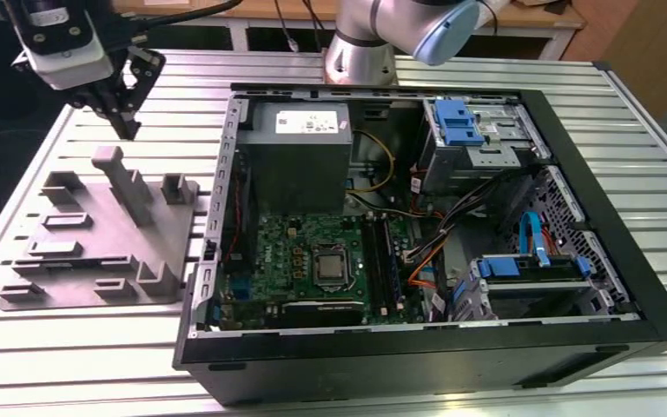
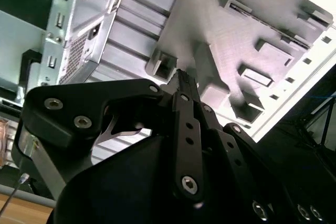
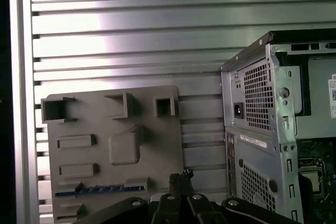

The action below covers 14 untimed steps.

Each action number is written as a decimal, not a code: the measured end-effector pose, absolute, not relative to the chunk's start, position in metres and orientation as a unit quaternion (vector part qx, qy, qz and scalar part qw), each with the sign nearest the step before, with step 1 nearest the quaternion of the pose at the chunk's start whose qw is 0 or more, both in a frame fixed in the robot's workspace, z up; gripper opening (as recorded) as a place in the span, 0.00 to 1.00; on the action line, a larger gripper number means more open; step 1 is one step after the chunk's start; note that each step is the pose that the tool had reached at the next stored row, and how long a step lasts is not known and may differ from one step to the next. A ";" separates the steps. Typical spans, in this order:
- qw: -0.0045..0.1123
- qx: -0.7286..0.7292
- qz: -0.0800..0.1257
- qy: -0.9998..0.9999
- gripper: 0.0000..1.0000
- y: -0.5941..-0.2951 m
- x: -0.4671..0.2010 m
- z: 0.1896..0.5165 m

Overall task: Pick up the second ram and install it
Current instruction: 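Reach for the second ram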

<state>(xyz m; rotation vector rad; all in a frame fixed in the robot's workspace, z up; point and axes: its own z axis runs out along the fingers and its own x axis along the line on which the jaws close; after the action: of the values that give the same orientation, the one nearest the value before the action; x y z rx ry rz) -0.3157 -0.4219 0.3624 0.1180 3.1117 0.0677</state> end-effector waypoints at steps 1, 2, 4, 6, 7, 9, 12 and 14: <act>0.013 0.038 0.022 0.999 0.10 -0.423 -0.318 0.361; 0.013 0.038 0.022 0.999 0.10 -0.423 -0.320 0.360; 0.013 0.038 0.022 0.999 0.10 -0.425 -0.324 0.358; 0.013 0.038 0.022 0.999 0.10 -0.426 -0.327 0.356; 0.013 0.038 0.022 0.999 0.10 -0.427 -0.329 0.355; 0.013 0.038 0.022 0.999 0.10 -0.428 -0.332 0.354; 0.013 0.038 0.022 0.999 0.10 -0.429 -0.338 0.351; 0.013 0.038 0.022 0.999 0.10 -0.430 -0.342 0.349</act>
<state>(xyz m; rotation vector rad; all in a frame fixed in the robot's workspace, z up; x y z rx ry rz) -0.3417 -0.4301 0.3492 0.1179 3.1117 0.0677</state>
